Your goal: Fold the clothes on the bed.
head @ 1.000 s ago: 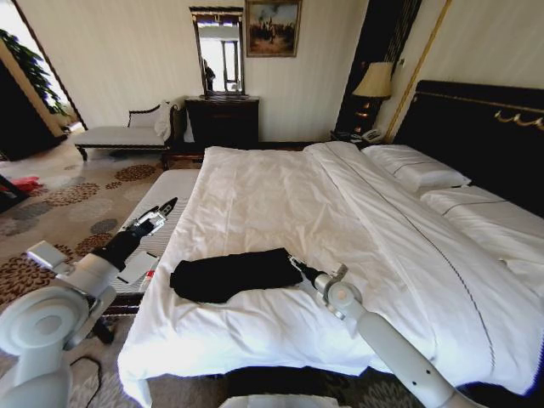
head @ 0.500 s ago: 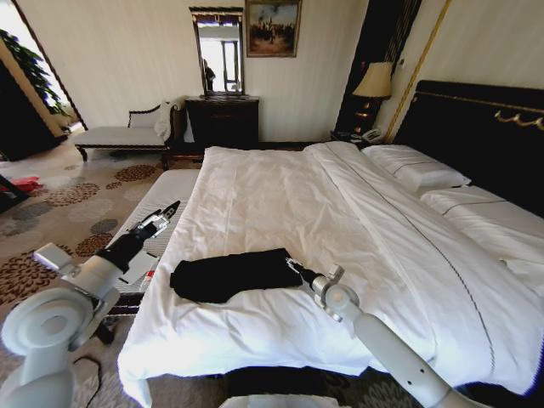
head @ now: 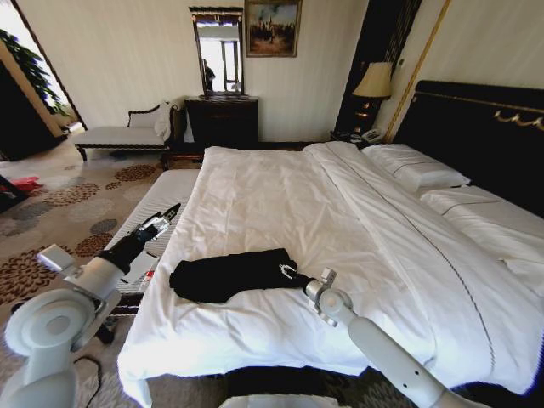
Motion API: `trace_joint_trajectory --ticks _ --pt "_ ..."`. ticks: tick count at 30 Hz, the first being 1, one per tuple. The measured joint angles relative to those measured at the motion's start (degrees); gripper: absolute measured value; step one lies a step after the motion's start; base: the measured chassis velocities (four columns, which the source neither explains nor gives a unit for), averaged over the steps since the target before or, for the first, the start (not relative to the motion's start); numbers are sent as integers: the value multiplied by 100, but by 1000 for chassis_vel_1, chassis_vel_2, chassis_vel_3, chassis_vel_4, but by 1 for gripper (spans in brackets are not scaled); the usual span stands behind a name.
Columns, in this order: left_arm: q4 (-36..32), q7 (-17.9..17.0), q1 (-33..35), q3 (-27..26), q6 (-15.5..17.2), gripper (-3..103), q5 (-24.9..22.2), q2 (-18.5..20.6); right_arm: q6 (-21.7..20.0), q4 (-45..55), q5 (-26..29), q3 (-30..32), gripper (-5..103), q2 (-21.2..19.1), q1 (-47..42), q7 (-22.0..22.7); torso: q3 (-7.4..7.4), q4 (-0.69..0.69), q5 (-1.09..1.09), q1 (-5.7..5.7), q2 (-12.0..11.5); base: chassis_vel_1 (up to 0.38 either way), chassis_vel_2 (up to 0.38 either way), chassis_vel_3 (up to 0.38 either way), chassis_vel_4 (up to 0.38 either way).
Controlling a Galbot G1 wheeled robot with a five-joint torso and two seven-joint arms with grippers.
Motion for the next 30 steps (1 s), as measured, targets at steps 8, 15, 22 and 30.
trace_joint_trajectory --ticks 8,15,22,30 --pt "-12 5 15 43 -19 100 134 -34 151 69 -40 -5 21 13 2 -125 0 0 0 0 0 0 0 0 0" --pt "-45 8 46 2 -27 100 148 -38 210 184 -37 44 6 41 -23 -141 0 0 0 0 0 0 0 0 0" --pt "-79 8 80 -111 -31 100 125 -8 214 532 55 192 6 -71 -150 -55 0 1 1 0 0 0 0 0 0" --pt "-85 4 74 -187 -38 100 80 -6 209 975 366 752 6 -755 -363 216 0 -1 1 1 0 0 0 0 0"
